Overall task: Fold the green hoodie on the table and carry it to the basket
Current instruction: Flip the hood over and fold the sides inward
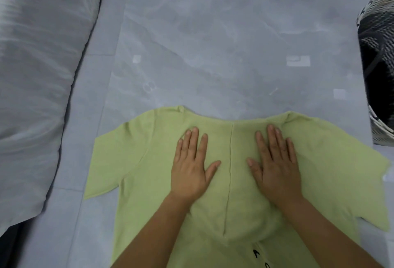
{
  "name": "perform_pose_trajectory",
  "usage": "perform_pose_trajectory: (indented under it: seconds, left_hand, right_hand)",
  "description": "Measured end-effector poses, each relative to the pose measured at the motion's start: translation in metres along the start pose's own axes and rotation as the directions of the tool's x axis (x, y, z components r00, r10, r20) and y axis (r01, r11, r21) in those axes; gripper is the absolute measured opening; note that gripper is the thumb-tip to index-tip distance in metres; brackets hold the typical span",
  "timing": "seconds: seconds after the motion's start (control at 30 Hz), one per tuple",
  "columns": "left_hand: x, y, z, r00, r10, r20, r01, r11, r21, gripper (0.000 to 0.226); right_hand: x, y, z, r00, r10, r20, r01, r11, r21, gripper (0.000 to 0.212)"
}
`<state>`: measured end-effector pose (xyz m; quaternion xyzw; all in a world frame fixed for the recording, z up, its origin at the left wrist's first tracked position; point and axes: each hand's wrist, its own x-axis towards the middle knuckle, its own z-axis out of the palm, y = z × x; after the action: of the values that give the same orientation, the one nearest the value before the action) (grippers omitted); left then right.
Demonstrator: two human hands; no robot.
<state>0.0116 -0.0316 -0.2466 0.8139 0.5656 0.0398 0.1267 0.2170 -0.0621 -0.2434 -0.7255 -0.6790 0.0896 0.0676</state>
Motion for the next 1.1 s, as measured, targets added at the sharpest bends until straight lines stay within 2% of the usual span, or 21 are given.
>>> perform_pose_trajectory:
  seconds: [0.13, 0.27, 0.37, 0.43, 0.5, 0.6, 0.63, 0.7, 0.77, 0.8, 0.83, 0.87, 0.9, 0.93, 1.0, 1.1]
  left_hand:
    - [0.005, -0.002, -0.006, 1.000, -0.001, 0.028, 0.001, 1.000, -0.011, 0.071]
    - [-0.031, 0.020, -0.022, 0.999, -0.021, 0.027, 0.023, 0.995, -0.094, 0.066]
    - [-0.072, 0.050, -0.014, 0.996, -0.072, 0.060, 0.079, 0.989, -0.126, 0.065]
    - [-0.085, 0.053, -0.006, 0.993, -0.090, 0.083, 0.101, 0.984, -0.147, 0.068]
    - [-0.090, 0.044, -0.001, 0.997, -0.052, 0.065, 0.060, 0.989, -0.135, 0.071]
    - [-0.094, 0.028, 0.003, 0.998, 0.006, 0.060, 0.002, 0.991, -0.130, 0.074]
    - [-0.095, 0.026, 0.003, 0.999, 0.006, 0.052, 0.003, 0.987, -0.162, 0.074]
    - [-0.096, 0.027, -0.003, 0.995, -0.100, -0.015, 0.089, 0.937, -0.338, 0.069]
    - [-0.098, 0.027, -0.019, 0.948, -0.306, -0.092, 0.220, 0.834, -0.506, 0.060]
    - [-0.100, 0.027, -0.027, 0.885, -0.449, -0.121, 0.307, 0.759, -0.574, 0.054]
    - [-0.100, 0.027, -0.035, 0.782, -0.615, -0.096, 0.419, 0.634, -0.650, 0.044]
    - [-0.098, 0.027, -0.042, 0.656, -0.754, 0.014, 0.534, 0.451, -0.716, 0.036]
    - [-0.096, 0.027, -0.045, 0.535, -0.828, 0.167, 0.628, 0.258, -0.734, 0.033]
    - [-0.094, 0.024, -0.044, 0.459, -0.846, 0.272, 0.681, 0.138, -0.720, 0.032]
    - [-0.089, 0.019, -0.042, 0.412, -0.828, 0.379, 0.722, 0.043, -0.690, 0.023]
    - [-0.081, 0.018, -0.045, 0.376, -0.781, 0.499, 0.620, -0.188, -0.762, 0.025]
  right_hand:
    - [0.002, 0.006, 0.001, 0.998, 0.026, 0.057, -0.025, 1.000, -0.015, 0.065]
    - [-0.022, -0.005, -0.015, 0.996, 0.085, -0.035, -0.083, 0.996, 0.044, 0.058]
    - [-0.066, -0.041, -0.015, 0.998, -0.039, -0.044, 0.044, 0.994, 0.105, 0.054]
    - [-0.090, -0.055, -0.008, 0.998, -0.056, -0.001, 0.056, 0.991, 0.125, 0.056]
    - [-0.102, -0.050, 0.000, 0.999, -0.027, 0.040, 0.022, 0.993, 0.117, 0.061]
    - [-0.107, -0.034, 0.007, 0.994, -0.088, 0.066, 0.084, 0.995, 0.059, 0.064]
    - [-0.108, -0.032, 0.009, 0.991, -0.108, 0.073, 0.105, 0.993, 0.052, 0.064]
    - [-0.109, -0.031, 0.008, 0.993, -0.105, 0.059, 0.101, 0.992, 0.072, 0.063]
    - [-0.111, -0.033, 0.002, 0.996, -0.085, 0.019, 0.082, 0.988, 0.129, 0.060]
    - [-0.113, -0.036, -0.002, 0.994, -0.105, -0.005, 0.105, 0.981, 0.165, 0.059]
    - [-0.115, -0.041, -0.007, 0.987, -0.158, -0.028, 0.160, 0.966, 0.203, 0.058]
    - [-0.119, -0.048, -0.010, 0.970, -0.237, -0.044, 0.241, 0.942, 0.232, 0.057]
    - [-0.123, -0.055, -0.012, 0.945, -0.323, -0.049, 0.325, 0.914, 0.243, 0.058]
    - [-0.127, -0.062, -0.012, 0.920, -0.390, -0.042, 0.388, 0.891, 0.236, 0.060]
    - [-0.132, -0.070, -0.008, 0.900, -0.437, -0.005, 0.427, 0.878, 0.215, 0.063]
    - [-0.133, -0.064, 0.005, 0.914, -0.401, -0.067, 0.404, 0.881, 0.247, 0.037]
